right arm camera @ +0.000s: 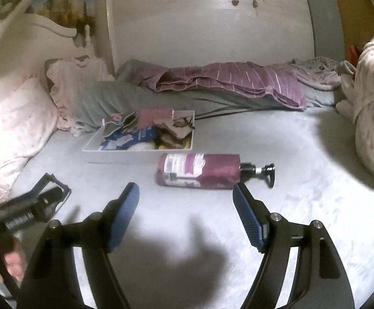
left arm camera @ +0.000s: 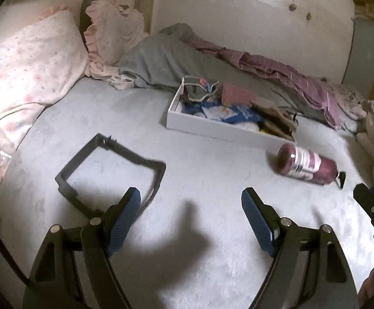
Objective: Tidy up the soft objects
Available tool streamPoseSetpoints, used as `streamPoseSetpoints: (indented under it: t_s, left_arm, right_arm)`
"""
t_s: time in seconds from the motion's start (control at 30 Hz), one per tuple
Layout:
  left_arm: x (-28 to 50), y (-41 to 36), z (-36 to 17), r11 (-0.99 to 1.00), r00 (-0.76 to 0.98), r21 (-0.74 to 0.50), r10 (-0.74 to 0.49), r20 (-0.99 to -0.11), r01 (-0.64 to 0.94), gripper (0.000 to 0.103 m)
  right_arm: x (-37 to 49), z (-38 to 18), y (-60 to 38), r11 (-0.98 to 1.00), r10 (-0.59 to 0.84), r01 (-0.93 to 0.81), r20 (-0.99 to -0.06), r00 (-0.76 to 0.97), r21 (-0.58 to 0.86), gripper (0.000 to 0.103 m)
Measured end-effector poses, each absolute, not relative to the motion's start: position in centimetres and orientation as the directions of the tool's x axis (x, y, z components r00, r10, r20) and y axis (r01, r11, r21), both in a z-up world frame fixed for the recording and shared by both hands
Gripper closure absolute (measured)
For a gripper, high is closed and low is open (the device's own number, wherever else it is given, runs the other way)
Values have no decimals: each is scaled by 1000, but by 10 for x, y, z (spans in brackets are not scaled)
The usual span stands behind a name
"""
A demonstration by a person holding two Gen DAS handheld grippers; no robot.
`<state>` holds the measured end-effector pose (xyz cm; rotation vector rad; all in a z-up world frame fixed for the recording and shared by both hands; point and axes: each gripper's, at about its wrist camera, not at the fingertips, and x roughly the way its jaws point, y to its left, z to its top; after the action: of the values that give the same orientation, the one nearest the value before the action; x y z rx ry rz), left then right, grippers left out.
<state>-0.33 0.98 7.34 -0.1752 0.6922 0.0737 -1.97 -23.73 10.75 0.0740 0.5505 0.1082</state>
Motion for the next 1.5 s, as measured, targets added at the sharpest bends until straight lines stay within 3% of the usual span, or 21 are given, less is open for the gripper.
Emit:
streamPoseSetpoints:
  t_s: [0.2, 0.37, 0.5, 0.6, 0.67, 0.93, 1.23, 1.27, 1.3, 1.5]
  left_arm:
    - [-14, 0, 56, 985, 780, -101, 48, -623, -141, 16]
    - [-11, -1, 55, 986, 774, -101, 42, -631, -135, 16]
    - [-11, -1, 55, 986, 778, -95, 46, -627, -135, 16]
    - [-13, -5, 57, 989, 789, -81, 47, -613, -123, 16]
    - [-13, -9, 57, 991, 791, -65, 51, -610, -114, 16]
    - [7, -24, 41, 998, 706, -8, 35, -707, -57, 16]
    - [-23, -38, 63, 991, 814, 88, 136, -564, -104, 15]
    - [-24, -35, 65, 991, 819, 76, 134, -558, -111, 9]
    - [-25, -33, 65, 992, 821, 62, 123, -557, -107, 0]
    - [-15, -36, 61, 994, 788, -54, -107, -606, 94, 0]
  right_arm:
    - [-9, 77, -216, 992, 122, -109, -586, 801, 57, 27]
    - [32, 25, -203, 997, 12, -73, -822, 569, -36, 22]
    - [30, 28, -207, 998, 32, -70, -813, 582, -11, 21]
    - [26, 28, -210, 998, 7, -50, -820, 573, -26, 7]
    - [30, 24, -215, 999, 17, -37, -832, 555, -4, 5]
    - [33, 20, -214, 999, 34, -51, -838, 545, 8, 0]
    - [33, 21, -214, 999, 37, -52, -838, 544, 11, 0]
    - [33, 21, -214, 999, 38, -52, -838, 544, 12, 0]
    - [33, 21, -214, 999, 38, -52, -838, 544, 11, 0]
    - [33, 21, -214, 999, 37, -52, -838, 544, 11, 0]
